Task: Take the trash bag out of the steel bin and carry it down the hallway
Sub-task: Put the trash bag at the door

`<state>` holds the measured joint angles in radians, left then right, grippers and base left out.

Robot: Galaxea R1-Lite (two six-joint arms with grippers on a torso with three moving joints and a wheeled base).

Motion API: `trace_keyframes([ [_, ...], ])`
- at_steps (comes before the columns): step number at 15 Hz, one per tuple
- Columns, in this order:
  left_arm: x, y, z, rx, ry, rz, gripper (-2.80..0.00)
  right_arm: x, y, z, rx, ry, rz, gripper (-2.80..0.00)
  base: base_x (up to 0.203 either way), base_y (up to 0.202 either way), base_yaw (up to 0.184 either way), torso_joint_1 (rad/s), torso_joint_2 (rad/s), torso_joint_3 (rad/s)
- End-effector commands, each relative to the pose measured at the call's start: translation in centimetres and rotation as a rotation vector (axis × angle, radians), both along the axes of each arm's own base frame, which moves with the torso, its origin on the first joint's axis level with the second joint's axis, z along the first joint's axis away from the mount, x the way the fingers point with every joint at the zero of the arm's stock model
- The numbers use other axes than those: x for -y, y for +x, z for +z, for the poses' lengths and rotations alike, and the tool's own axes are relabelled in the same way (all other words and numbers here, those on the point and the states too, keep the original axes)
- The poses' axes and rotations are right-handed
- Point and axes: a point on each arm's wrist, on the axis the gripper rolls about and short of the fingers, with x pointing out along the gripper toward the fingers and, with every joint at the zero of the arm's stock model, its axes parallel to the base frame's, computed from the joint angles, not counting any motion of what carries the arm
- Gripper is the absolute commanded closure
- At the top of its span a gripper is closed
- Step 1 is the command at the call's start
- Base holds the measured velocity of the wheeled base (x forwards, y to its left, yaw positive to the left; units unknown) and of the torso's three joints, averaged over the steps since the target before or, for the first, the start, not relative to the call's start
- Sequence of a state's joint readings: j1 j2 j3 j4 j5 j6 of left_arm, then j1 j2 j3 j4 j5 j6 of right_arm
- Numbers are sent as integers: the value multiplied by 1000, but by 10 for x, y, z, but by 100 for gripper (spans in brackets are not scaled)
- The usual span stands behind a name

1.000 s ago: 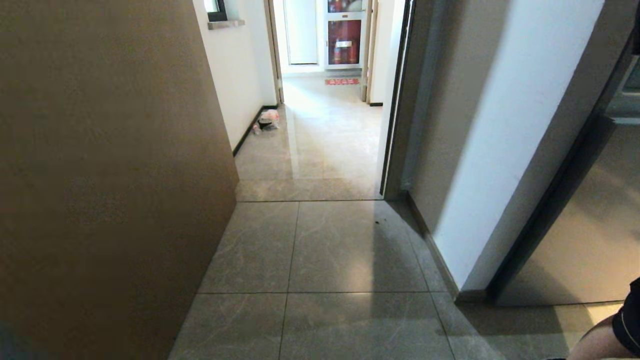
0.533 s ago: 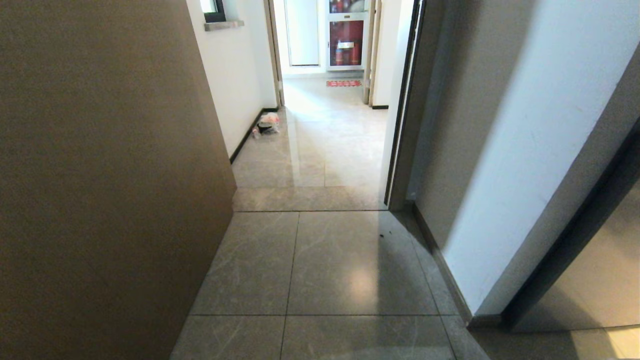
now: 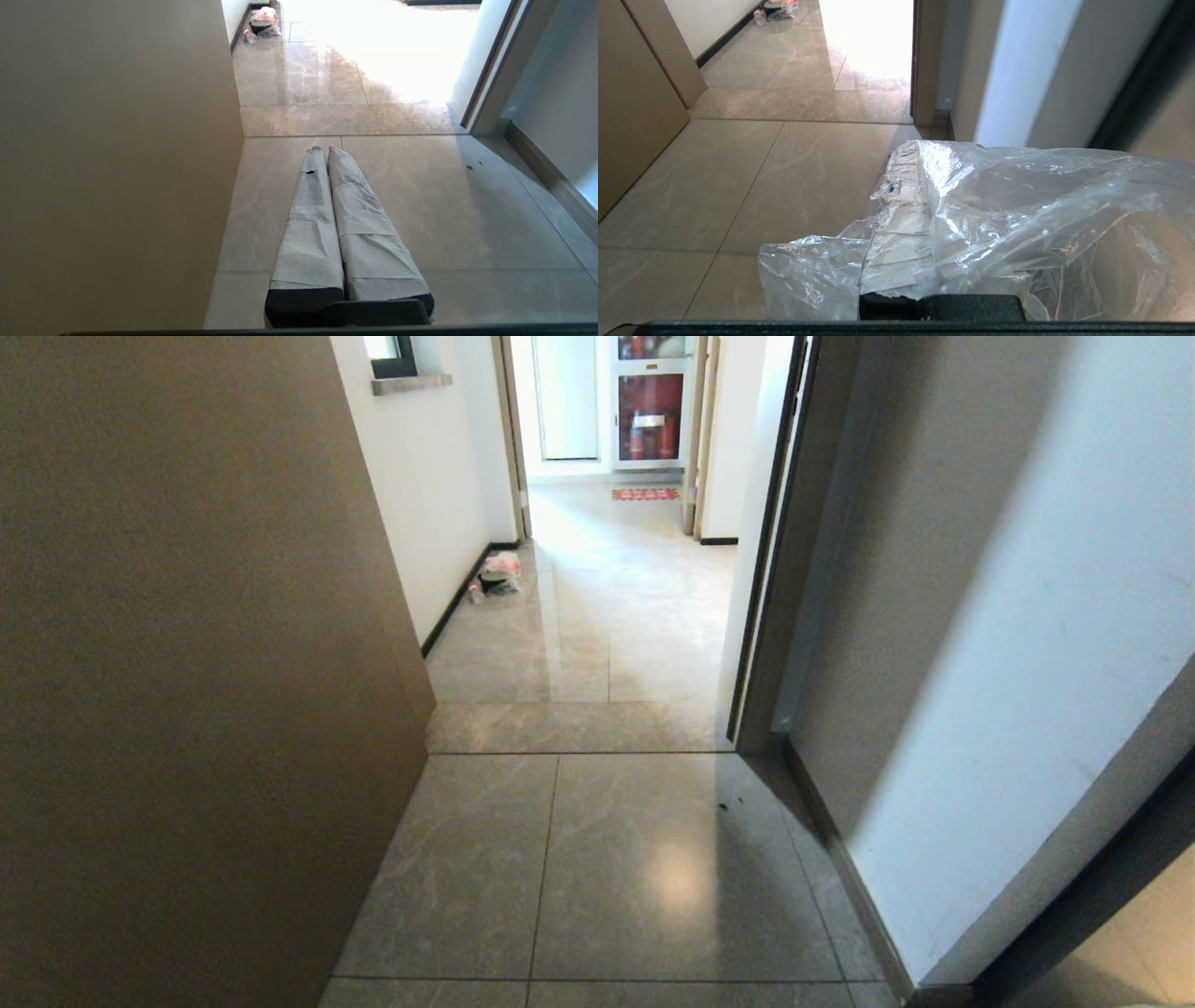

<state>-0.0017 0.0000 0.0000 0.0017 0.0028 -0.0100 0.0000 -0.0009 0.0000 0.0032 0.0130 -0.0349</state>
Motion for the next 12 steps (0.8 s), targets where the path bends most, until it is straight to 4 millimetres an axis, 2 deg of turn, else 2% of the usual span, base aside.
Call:
trace_keyframes([
  [1, 0, 0, 0, 0, -1, 0, 0, 0, 0, 0, -2, 0, 1, 0, 194, 0, 3, 5, 0, 0],
  [12, 0, 0, 0, 0, -1, 0, 0, 0, 0, 0, -2, 0, 1, 0, 192, 0, 1, 2, 3, 2],
])
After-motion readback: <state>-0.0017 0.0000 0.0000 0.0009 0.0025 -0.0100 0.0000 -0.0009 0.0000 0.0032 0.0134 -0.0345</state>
